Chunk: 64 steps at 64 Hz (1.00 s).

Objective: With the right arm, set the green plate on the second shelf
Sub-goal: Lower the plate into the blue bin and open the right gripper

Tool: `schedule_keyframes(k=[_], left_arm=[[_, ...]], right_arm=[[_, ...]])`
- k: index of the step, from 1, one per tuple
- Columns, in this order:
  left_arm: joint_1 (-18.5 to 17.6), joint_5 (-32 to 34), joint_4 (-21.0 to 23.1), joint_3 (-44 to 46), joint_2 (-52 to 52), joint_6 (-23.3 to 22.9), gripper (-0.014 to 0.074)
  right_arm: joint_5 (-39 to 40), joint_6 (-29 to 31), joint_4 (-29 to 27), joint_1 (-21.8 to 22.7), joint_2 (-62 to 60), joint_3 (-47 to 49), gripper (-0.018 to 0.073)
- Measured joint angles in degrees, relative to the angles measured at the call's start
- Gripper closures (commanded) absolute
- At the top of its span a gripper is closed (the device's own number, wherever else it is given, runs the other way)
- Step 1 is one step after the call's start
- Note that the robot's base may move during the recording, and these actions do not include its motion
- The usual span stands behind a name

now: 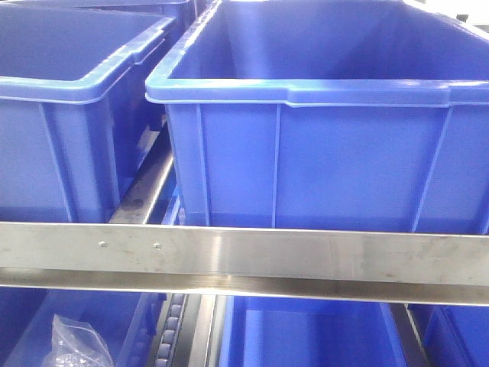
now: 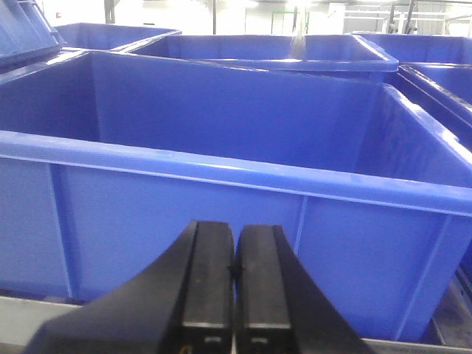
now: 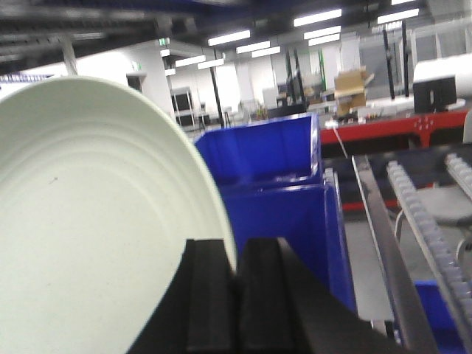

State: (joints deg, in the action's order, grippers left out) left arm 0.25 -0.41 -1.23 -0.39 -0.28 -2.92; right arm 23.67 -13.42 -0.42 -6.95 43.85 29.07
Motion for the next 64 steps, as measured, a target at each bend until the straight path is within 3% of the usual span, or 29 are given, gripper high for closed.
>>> schedule_keyframes(k=[17,39,54,57,62,64], left_arm=[[0.0,0.0,0.0,0.0,0.0,0.0,0.0466],[0.0,0.0,0.0,0.0,0.0,0.0,0.0466],[0.0,0.0,0.0,0.0,0.0,0.0,0.0466],[0.0,0.0,0.0,0.0,0.0,0.0,0.0466],[0.0,0.0,0.0,0.0,0.0,0.0,0.0466],[0.0,0.0,0.0,0.0,0.0,0.0,0.0466]], right_arm=[[-0.05,-2.86,0.0,0.0,22.61,13.85,0.0498],[-9.63,-3.62,-0.11,-3.41,37.51,26.76,0.0265],[-10.14,-3.98,-0.24,-4.0,38.34,28.78,0.0282],[-10.91,-3.98,-0.24,-3.89,38.23,28.78,0.0335],[-13.39,-3.98,0.42,-3.89,37.01,28.78,0.0503],[-14.63,-3.98,1.02,-3.89,36.28,28.78,0.0521]])
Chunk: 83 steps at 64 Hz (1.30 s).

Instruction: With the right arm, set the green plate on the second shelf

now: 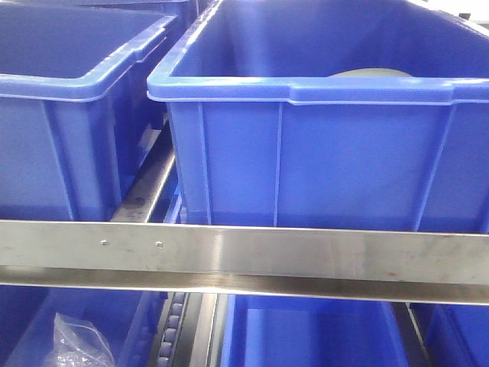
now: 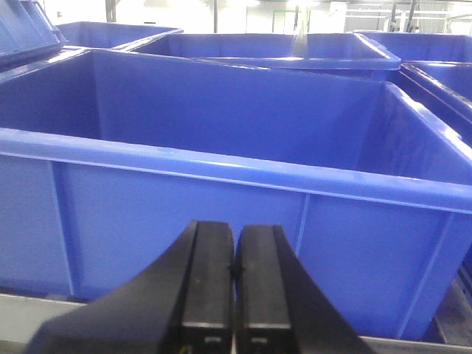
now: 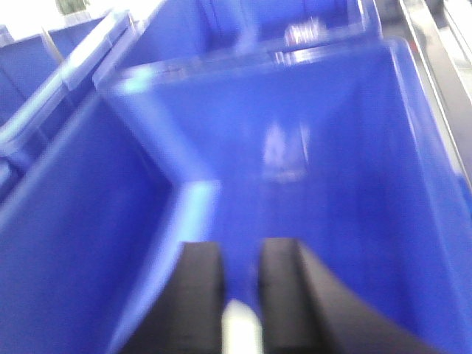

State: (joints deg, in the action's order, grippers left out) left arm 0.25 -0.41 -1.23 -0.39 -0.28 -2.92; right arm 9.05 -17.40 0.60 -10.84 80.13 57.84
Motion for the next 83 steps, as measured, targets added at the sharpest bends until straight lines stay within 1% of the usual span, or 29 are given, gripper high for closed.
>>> schedule_keyframes(k=[2,5,18,28,33,40,52,58,63,72,78,83], left_arm=[[0.0,0.0,0.0,0.0,0.0,0.0,0.0466],[0.0,0.0,0.0,0.0,0.0,0.0,0.0466],[0.0,0.0,0.0,0.0,0.0,0.0,0.0466],[0.0,0.0,0.0,0.0,0.0,0.0,0.0466],[0.0,0.0,0.0,0.0,0.0,0.0,0.0466],[0.0,0.0,0.0,0.0,0.0,0.0,0.0466],[0.0,0.0,0.0,0.0,0.0,0.0,0.0466],[0.0,0.0,0.0,0.0,0.0,0.0,0.0466],[0.0,0.0,0.0,0.0,0.0,0.0,0.0466],[0.0,0.0,0.0,0.0,0.0,0.0,0.0466],[0.0,0.0,0.0,0.0,0.0,0.0,0.0466],[0.0,0.0,0.0,0.0,0.0,0.0,0.0466]], right_arm=[[-1.62,0.0,0.98,0.0,-1.18,0.0,0.0496],[-4.17,0.0,2.71,0.0,-2.95,0.0,0.0507],[-14.17,0.1,12.36,0.0,-14.97,0.0,0.0505],[-21.5,0.1,13.85,0.0,-25.01,0.0,0.0505],[-23.08,0.1,13.94,0.0,-28.33,0.0,0.0505],[-23.74,0.1,13.94,0.0,-31.2,0.0,0.0505],[-24.35,0.18,14.08,0.12,-32.35,0.0,0.0505],[-26.23,0.18,14.08,1.53,-33.85,-0.4,0.0505],[-26.96,0.18,13.96,3.65,-37.2,-1.73,0.0505],[-26.85,0.18,13.96,8.51,-45.19,-8.67,0.0505],[-24.48,0.18,13.96,11.01,-50.43,-16.39,0.0505],[-21.67,0.18,13.96,11.62,-54.28,-24.45,0.0505]])
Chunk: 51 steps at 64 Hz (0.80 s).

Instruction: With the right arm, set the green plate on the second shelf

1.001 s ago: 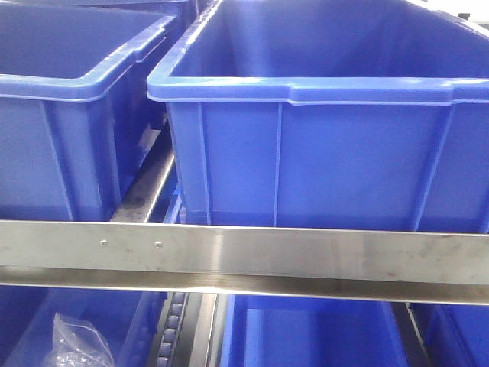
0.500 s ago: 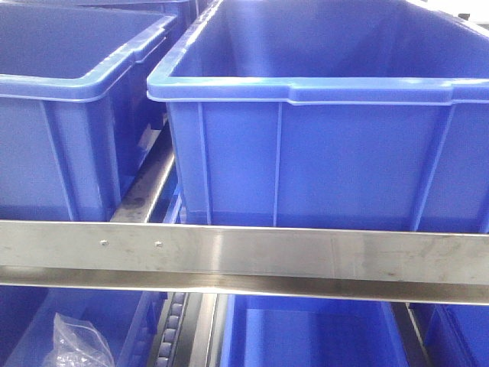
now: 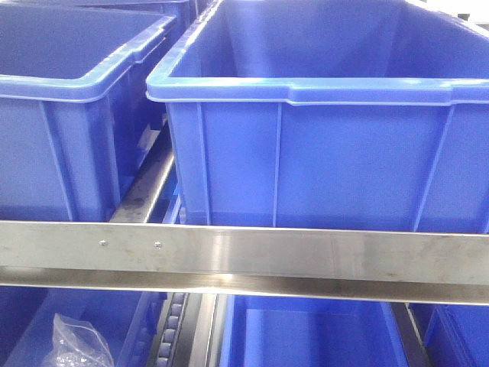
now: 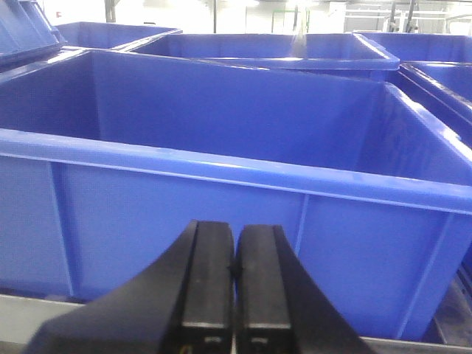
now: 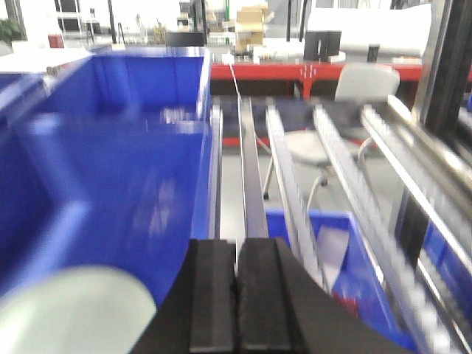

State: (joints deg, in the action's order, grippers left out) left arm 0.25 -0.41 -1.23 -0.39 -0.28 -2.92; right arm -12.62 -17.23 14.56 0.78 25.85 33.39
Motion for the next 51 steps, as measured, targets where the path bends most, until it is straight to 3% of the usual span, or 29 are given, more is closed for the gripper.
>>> schedule_keyframes(k=[23,35,51], left_arm=[[0.0,0.0,0.0,0.0,0.0,0.0,0.0466],[0.0,0.0,0.0,0.0,0.0,0.0,0.0466],[0.0,0.0,0.0,0.0,0.0,0.0,0.0466]], right_arm=[[12.62,0.0,-5.95,0.28,-19.29,-29.43,0.0505],[13.13,0.0,-10.43,0.28,-25.26,-33.73,0.0505],[14.42,0.67,-10.91,0.28,-25.63,-34.81,0.0505]])
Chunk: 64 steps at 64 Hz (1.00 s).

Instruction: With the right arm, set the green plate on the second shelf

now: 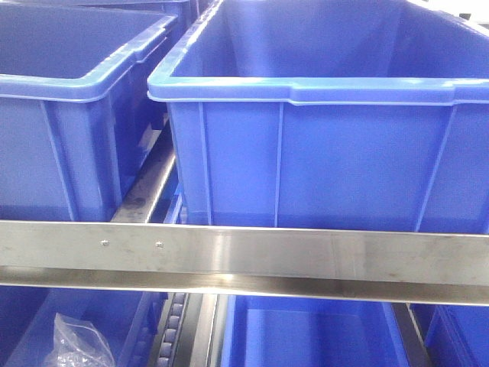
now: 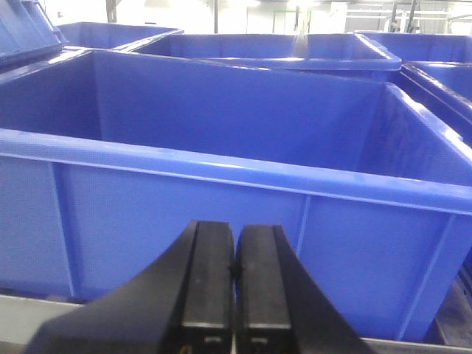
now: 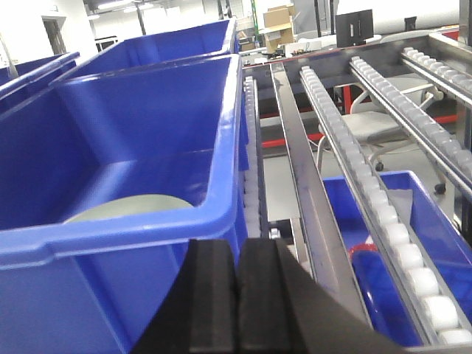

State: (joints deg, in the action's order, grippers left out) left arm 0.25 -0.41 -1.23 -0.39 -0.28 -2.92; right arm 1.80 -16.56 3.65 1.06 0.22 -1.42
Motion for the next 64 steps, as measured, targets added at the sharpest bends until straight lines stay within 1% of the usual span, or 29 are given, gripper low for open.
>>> schedule_keyframes(k=[4,8,18,23,47,64], left_arm=[[0.0,0.0,0.0,0.0,0.0,0.0,0.0466],[0.0,0.0,0.0,0.0,0.0,0.0,0.0466],[0.0,0.0,0.0,0.0,0.0,0.0,0.0466],[0.0,0.0,0.0,0.0,0.0,0.0,0.0466],[0.0,0.0,0.0,0.0,0.0,0.0,0.0466],[0.0,0.0,0.0,0.0,0.0,0.0,0.0466]], right_arm=[[-0.14,1.66,-0.34,0.0,-0.25,-0.11,0.0505],[-0.62,4.96,-1.43,0.0,-0.47,-0.11,0.0505],[-3.76,14.02,-6.86,0.0,-0.83,-0.11,0.0505],[-4.3,16.56,-8.52,0.0,-0.83,-0.11,0.0505],[-4.41,17.74,-9.49,0.0,-0.83,-0.11,0.0505],[-0.05,17.74,-9.49,-2.16,-0.83,-0.11,0.0505]])
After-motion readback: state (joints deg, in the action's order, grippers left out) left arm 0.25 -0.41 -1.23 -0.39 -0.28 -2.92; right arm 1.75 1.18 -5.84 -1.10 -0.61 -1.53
